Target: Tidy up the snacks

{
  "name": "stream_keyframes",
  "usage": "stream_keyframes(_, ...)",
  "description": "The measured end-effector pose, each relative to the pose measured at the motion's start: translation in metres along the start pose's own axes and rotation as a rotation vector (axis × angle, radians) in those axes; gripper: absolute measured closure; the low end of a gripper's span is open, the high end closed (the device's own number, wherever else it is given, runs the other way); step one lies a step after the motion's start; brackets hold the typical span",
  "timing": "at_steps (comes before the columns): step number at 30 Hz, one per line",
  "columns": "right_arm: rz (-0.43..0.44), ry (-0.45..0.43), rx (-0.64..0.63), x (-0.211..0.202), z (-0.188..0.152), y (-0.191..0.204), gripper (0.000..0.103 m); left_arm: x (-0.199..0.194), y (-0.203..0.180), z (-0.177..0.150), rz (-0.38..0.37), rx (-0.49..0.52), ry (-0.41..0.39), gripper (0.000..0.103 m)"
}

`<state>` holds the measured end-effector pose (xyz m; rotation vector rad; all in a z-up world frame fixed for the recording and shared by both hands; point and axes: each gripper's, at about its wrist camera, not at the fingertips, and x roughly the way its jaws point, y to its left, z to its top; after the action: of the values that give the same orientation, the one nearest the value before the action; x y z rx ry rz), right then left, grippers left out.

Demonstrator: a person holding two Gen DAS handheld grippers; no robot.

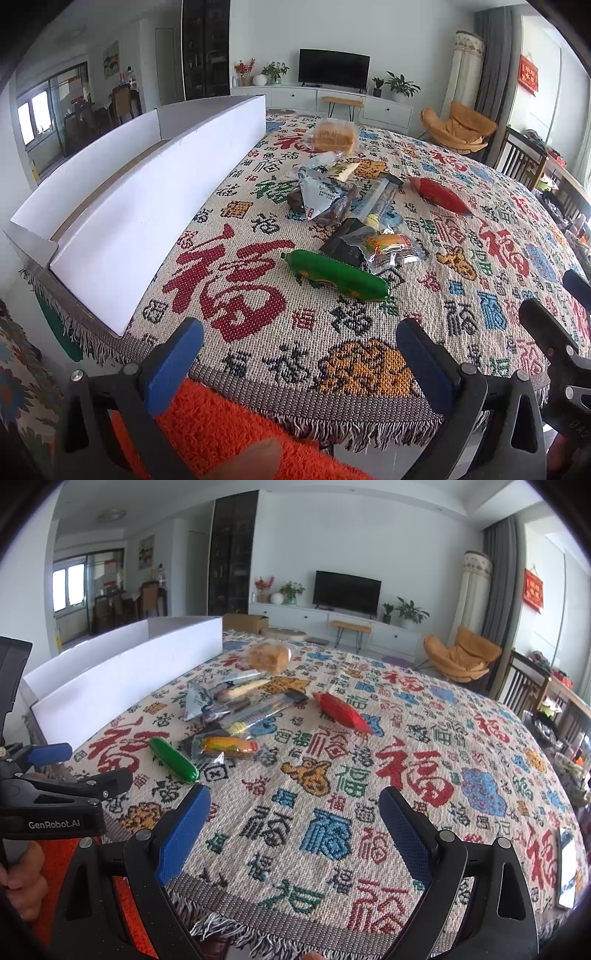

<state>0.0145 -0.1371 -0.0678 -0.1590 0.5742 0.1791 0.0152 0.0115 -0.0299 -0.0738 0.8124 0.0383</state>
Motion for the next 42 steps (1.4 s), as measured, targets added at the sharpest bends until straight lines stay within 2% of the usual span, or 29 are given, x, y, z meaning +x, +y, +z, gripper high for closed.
stream_keyframes(22, 0.008, 0.021, 0.011, 0.004, -0.003, -0.001, 0.009, 0.002, 0.001, -0.003, -0.004, -0.011, 0.008, 0.0)
stream_keyframes(42, 0.007, 0.08, 0.064, 0.015, -0.007, -0.013, 0.009, 0.006, 0.01, -0.001, -0.032, -0.057, 0.053, 0.0)
